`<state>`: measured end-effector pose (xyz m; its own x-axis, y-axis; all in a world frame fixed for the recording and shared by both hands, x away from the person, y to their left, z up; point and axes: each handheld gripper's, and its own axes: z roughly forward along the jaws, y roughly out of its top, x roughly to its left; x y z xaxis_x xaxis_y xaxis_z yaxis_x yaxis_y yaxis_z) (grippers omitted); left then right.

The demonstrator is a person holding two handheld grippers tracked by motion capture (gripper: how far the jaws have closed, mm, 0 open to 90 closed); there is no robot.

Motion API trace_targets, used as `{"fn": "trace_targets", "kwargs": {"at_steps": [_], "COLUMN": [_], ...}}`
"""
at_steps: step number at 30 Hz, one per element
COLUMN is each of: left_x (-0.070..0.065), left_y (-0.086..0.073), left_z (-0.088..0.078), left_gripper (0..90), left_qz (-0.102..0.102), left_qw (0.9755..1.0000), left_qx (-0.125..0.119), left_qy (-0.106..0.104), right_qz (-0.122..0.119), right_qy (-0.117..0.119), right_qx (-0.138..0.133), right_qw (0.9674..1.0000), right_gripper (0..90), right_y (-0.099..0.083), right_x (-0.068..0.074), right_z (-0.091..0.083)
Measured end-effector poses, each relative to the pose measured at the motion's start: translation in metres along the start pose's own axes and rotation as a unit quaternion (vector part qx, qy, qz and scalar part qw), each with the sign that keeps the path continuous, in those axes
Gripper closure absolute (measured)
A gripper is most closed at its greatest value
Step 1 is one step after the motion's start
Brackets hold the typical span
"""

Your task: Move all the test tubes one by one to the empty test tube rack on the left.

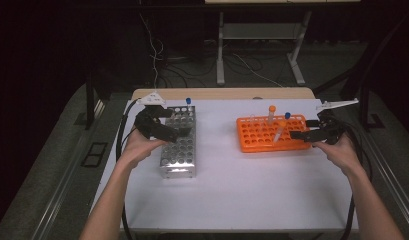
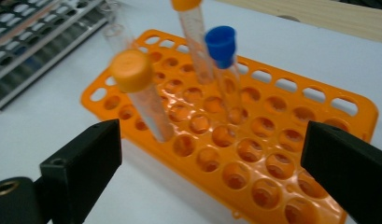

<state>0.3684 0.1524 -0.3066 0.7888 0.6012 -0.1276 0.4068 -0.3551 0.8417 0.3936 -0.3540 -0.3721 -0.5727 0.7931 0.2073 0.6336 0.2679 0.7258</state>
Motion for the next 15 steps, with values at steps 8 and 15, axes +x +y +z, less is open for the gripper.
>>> {"fn": "trace_targets", "kwargs": {"at_steps": [8, 15], "left_x": [-0.009, -0.005], "left_y": [-0.006, -0.012], "left_z": [-0.006, -0.007], "left_gripper": [0.0, 0.0], "left_qz": [0.004, -0.003], "left_qw": [1.0, 1.0], "left_qx": [-0.002, 0.0], "left_qy": [-0.007, -0.004], "right_qz": [-0.01, -0.014], "right_qy": [-0.001, 0.003], "right_qx": [0.011, 0.006], "right_qw": [0.9999, 0.9999], "right_gripper": [20.5, 37.7], "right_y": [0.002, 0.003], "right_x": [-0.013, -0.014], "right_z": [0.019, 0.037]}}
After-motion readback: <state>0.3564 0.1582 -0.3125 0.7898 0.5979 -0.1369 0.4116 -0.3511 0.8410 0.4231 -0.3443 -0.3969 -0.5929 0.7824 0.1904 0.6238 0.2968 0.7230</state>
